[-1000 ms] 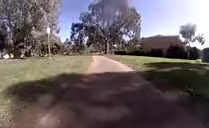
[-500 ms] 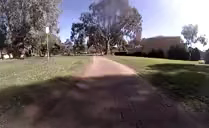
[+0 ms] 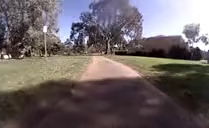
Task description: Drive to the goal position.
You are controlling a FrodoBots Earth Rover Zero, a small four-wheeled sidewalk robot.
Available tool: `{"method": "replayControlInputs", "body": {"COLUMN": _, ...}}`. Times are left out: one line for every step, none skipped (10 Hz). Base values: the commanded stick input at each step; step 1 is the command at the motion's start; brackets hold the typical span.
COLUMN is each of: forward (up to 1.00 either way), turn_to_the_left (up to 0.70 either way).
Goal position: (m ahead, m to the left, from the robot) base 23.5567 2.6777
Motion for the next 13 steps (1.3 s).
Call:
{"method": "replayControlInputs", "body": {"forward": 0.7, "turn_to_the_left": 0.0}}
{"method": "replayControlInputs", "body": {"forward": 0.7, "turn_to_the_left": 0.02}}
{"method": "replayControlInputs", "body": {"forward": 0.7, "turn_to_the_left": 0.02}}
{"method": "replayControlInputs", "body": {"forward": 0.7, "turn_to_the_left": 0.02}}
{"method": "replayControlInputs", "body": {"forward": 0.7, "turn_to_the_left": 0.02}}
{"method": "replayControlInputs", "body": {"forward": 0.7, "turn_to_the_left": 0.02}}
{"method": "replayControlInputs", "body": {"forward": 0.7, "turn_to_the_left": 0.02}}
{"method": "replayControlInputs", "body": {"forward": 0.7, "turn_to_the_left": 0.02}}
{"method": "replayControlInputs", "body": {"forward": 0.7, "turn_to_the_left": 0.02}}
{"method": "replayControlInputs", "body": {"forward": 0.7, "turn_to_the_left": 0.02}}
{"method": "replayControlInputs", "body": {"forward": 0.7, "turn_to_the_left": 0.02}}
{"method": "replayControlInputs", "body": {"forward": 0.7, "turn_to_the_left": 0.02}}
{"method": "replayControlInputs", "body": {"forward": 0.7, "turn_to_the_left": 0.02}}
